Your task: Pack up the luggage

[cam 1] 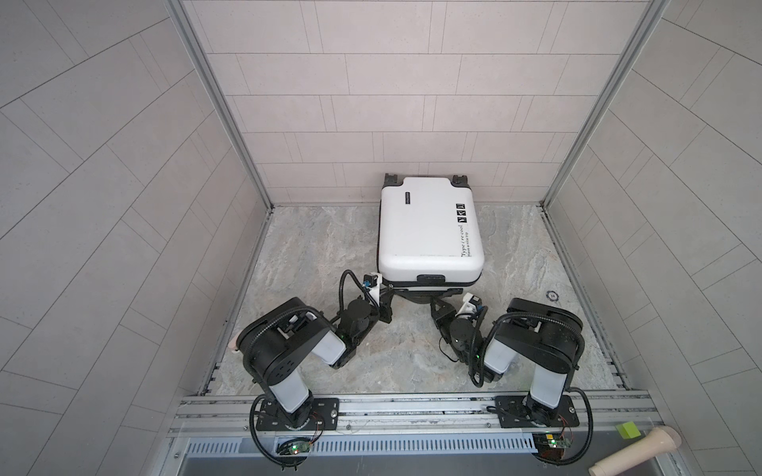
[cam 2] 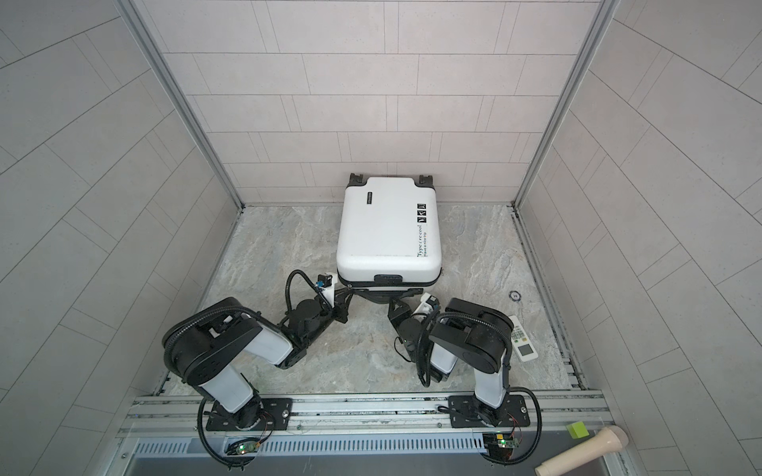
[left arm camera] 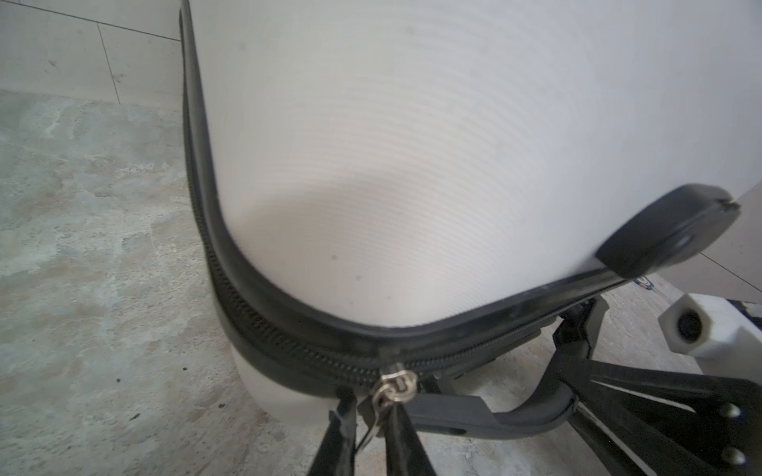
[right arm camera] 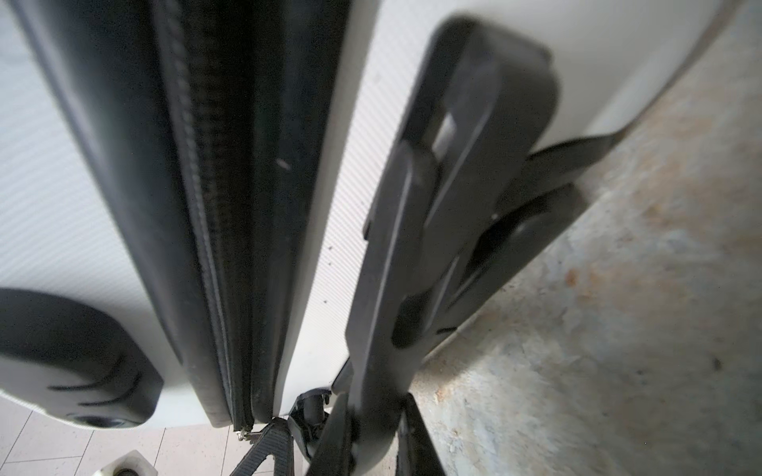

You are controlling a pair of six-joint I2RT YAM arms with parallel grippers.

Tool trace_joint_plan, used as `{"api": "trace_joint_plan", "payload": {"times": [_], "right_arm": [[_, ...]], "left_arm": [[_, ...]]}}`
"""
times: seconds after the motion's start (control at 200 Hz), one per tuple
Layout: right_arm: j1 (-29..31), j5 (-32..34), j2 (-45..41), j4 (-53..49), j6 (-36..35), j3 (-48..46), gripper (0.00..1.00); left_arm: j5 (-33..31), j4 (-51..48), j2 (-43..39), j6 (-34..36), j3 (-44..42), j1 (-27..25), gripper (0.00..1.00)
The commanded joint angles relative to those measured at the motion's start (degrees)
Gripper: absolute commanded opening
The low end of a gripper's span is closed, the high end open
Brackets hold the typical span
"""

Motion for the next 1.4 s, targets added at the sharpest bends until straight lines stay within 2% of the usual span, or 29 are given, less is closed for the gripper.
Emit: {"api": "trace_joint_plan", "payload": {"times": [0.0,0.175,0.365,0.61,0.781,0.961,1.211,1.396], "right_arm": [[1.3,-5.6,0.8,0.8,-5.0,1.0,0.0],[1.3,-5.8,1.1,0.8,-4.9,1.1,0.0],[1.3,-5.8,1.0,0.8,-4.9,1.2,0.0],[1.3,-6.5,1.7,0.8,-5.1,2.7,0.0],[1.4,-6.9,2.7,0.8,-5.2,4.0,0.0],[1.4,-7.8,3.2,0.9,-5.5,5.6,0.0],[1.4,-8.3,3.5,0.8,-5.4,6.7,0.0],[1.4,-8.9,4.0,0.8,-5.3,7.8,0.0]], "left_arm": [[0.8,4.0,-2.5,0.1,1.7,0.3,0.1],[0.6,3.9,-5.0,-0.2,0.9,0.3,0.0],[1.6,2.3,-9.0,-0.2,-1.8,0.3,0.0],[11.6,-13.4,-14.6,1.4,3.2,0.2,0.0],[14.4,-19.7,-15.4,2.5,6.3,-1.4,0.0],[12.9,-20.8,-13.5,3.9,8.6,-4.8,0.0],[4.1,-22.6,-12.4,9.6,11.1,-12.1,0.0],[3.9,-25.5,-9.5,12.1,15.8,-15.4,0.0]]}}
